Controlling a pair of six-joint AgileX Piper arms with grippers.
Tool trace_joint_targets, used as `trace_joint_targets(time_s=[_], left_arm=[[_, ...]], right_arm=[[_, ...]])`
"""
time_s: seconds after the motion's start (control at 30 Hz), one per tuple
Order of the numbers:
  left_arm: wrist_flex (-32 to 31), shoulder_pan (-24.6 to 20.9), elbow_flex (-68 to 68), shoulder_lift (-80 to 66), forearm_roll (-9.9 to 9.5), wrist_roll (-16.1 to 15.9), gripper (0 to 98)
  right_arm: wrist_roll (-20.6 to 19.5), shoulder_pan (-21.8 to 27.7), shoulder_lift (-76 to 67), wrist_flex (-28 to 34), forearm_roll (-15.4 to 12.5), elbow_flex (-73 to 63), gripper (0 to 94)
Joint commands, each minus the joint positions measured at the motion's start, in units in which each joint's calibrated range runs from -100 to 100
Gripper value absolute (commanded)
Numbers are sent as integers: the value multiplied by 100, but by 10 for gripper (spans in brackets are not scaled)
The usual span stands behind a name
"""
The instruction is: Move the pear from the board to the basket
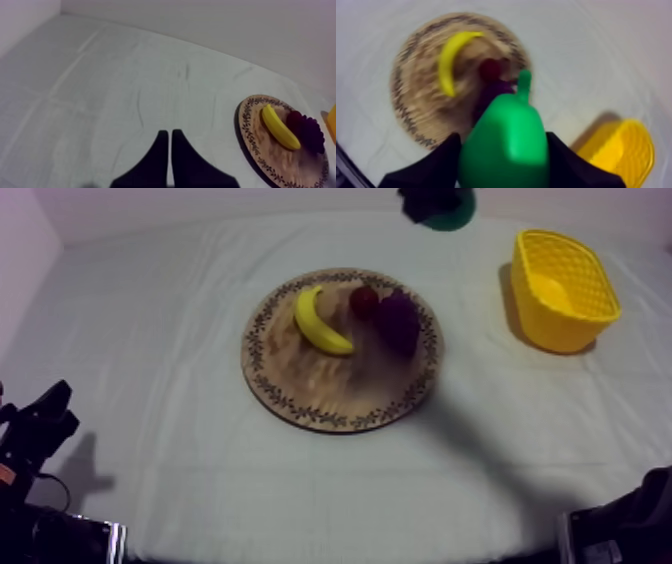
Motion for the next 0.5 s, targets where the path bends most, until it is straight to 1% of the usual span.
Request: trace_joint_targets(time_s=[0.0, 0.13, 0.27, 0.47], left_arm=[[1, 1, -2, 2, -3, 0, 1], [1, 1, -2, 2, -3, 0, 1], [1, 1, -2, 2, -3, 0, 1], [1, 1, -2, 2, -3, 0, 1]], right_arm=[[-183, 673, 13, 10, -28, 1, 430], [-201, 1309, 139, 10, -11, -94, 436], [-99, 1884, 386, -67, 33, -195, 440], [34, 2540, 895, -283, 92, -323, 443]])
